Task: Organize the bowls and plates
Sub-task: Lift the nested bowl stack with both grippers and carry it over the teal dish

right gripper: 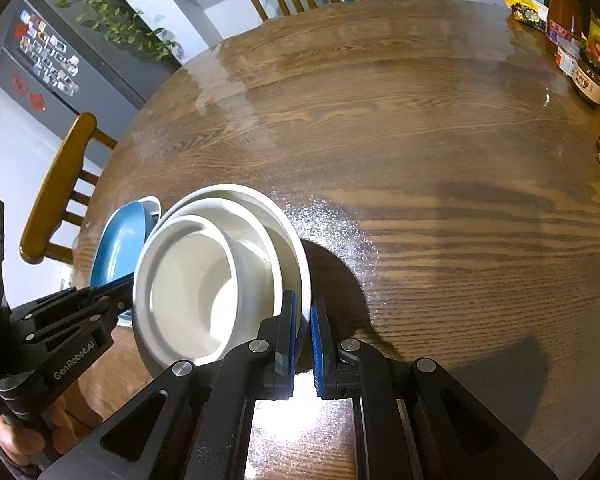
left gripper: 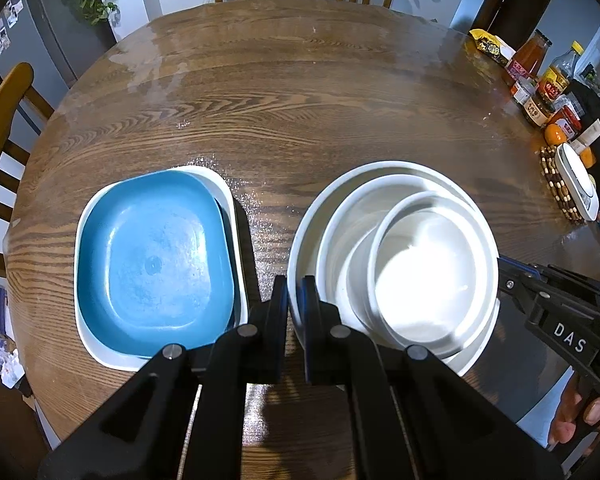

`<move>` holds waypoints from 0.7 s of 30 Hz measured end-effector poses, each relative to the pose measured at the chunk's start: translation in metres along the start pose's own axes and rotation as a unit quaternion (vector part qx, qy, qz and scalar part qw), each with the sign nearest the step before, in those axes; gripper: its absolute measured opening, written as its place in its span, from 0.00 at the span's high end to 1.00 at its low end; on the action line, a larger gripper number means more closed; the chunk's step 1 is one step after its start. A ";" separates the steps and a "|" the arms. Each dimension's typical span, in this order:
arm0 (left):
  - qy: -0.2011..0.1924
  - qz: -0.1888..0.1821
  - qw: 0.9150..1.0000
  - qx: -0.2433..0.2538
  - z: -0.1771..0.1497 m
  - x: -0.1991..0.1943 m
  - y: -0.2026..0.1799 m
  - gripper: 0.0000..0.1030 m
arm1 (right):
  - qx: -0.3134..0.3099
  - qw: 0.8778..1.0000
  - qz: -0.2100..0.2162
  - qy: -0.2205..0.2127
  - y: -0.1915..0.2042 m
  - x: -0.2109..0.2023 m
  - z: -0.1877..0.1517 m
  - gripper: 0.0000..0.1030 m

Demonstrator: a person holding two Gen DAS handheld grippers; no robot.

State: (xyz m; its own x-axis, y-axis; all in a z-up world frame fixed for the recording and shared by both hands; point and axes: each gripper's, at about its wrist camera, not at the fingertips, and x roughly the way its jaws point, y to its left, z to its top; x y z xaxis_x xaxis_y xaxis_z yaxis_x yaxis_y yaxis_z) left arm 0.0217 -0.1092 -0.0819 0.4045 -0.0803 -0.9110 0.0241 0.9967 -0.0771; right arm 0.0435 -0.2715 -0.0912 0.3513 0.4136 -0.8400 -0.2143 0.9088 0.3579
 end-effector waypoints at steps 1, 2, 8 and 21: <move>-0.001 0.000 1.000 0.001 0.000 -0.001 0.000 0.98 | 0.000 1.000 0.000 -0.002 0.000 -0.001 -0.001 0.90; -0.003 0.000 1.000 0.002 0.001 -0.002 0.000 0.98 | 0.000 1.000 0.000 -0.003 -0.001 -0.002 -0.001 0.90; -0.012 0.002 1.000 0.005 0.002 -0.007 0.000 0.98 | 0.000 1.000 0.000 -0.010 0.000 -0.009 -0.001 0.90; -0.033 0.006 0.999 0.002 0.002 -0.020 0.008 0.98 | -0.007 1.000 0.007 -0.027 0.007 -0.023 0.000 0.90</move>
State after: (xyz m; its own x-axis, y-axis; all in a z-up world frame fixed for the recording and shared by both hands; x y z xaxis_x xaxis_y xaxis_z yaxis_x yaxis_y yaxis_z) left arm 0.0157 -0.0999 -0.0630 0.4638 -0.0682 -0.8833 0.0235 0.9976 -0.0647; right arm 0.0334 -0.2746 -0.0691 0.3977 0.4285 -0.8113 -0.2315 0.9025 0.3632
